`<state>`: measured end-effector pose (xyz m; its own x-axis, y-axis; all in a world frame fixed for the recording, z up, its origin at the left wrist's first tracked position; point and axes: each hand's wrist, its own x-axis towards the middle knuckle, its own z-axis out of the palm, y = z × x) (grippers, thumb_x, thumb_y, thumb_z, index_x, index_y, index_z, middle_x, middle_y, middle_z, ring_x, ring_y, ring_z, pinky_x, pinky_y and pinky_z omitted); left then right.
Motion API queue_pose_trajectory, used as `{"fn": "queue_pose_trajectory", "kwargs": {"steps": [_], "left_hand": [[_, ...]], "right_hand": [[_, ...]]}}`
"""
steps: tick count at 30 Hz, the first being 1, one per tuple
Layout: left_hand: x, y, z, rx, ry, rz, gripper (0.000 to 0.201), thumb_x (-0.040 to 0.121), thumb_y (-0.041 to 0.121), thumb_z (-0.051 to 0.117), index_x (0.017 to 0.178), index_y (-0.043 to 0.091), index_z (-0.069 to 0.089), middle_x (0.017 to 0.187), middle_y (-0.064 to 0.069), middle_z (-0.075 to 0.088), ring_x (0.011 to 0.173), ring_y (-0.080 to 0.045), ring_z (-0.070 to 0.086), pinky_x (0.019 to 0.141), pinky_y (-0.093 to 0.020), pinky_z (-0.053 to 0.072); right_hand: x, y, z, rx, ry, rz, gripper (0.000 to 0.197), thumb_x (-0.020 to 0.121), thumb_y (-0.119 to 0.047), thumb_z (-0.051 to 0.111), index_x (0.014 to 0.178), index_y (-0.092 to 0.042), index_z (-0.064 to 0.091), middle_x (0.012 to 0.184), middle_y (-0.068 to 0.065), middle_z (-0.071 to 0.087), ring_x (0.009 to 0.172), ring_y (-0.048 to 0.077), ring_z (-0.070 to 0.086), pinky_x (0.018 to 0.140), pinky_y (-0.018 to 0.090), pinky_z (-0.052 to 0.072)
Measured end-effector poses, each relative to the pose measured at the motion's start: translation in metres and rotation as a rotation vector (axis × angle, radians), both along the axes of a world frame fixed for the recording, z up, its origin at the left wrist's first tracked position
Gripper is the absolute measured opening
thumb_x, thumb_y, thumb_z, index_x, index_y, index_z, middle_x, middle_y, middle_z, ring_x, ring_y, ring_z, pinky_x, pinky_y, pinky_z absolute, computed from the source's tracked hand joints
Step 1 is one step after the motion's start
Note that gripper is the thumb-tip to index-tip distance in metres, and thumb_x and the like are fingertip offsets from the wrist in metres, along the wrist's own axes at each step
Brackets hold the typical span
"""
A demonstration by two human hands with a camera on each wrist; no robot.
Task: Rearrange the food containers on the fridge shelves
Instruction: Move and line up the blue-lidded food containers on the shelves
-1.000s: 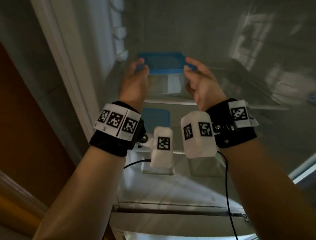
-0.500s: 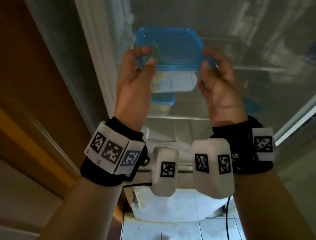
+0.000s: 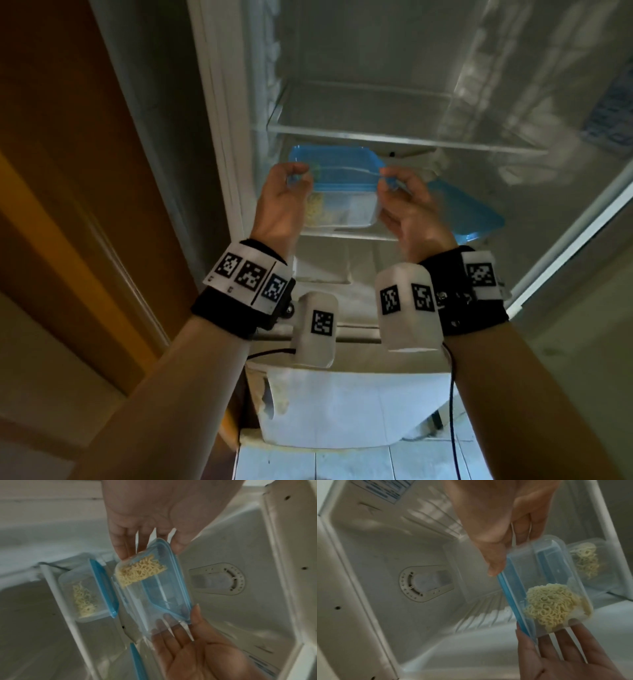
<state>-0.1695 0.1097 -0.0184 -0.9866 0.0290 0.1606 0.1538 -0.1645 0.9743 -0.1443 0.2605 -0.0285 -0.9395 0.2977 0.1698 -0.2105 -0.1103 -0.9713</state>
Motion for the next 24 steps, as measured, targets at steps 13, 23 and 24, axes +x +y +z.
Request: {"fn": "queue_pose_trajectory", "kwargs": {"steps": [13,23,24], "left_hand": [[-0.083,0.020,-0.015,-0.402,-0.038,0.213,0.034,0.097,0.014,0.031,0.125,0.008,0.050,0.130,-0.014,0.052,0.119,-0.027,0.049,0.096,-0.029,0.038],[-0.091,0.015,-0.021,-0.399,-0.040,0.251,0.034,0.098,0.013,0.029,0.121,0.008,0.053,0.126,-0.016,0.054,0.111,-0.028,0.053,0.094,-0.030,0.041],[-0.091,0.015,-0.022,-0.403,-0.028,0.256,0.034,0.098,0.013,0.029,0.121,0.008,0.053,0.126,-0.016,0.054,0.107,-0.026,0.052,0.091,-0.028,0.040]], "right_hand": [[-0.081,0.008,-0.014,0.132,-0.077,0.088,0.012,0.087,-0.014,0.056,0.092,-0.023,0.052,0.077,-0.006,0.045,0.077,0.007,0.048,0.070,0.034,0.044],[-0.093,0.006,-0.021,0.216,-0.065,0.071,0.017,0.082,-0.015,0.064,0.081,-0.029,0.054,0.072,-0.001,0.043,0.081,0.021,0.045,0.066,0.033,0.042],[-0.092,0.006,-0.021,0.220,-0.062,0.069,0.016,0.082,-0.015,0.064,0.083,-0.028,0.055,0.070,-0.001,0.044,0.081,0.021,0.045,0.064,0.031,0.042]]}}
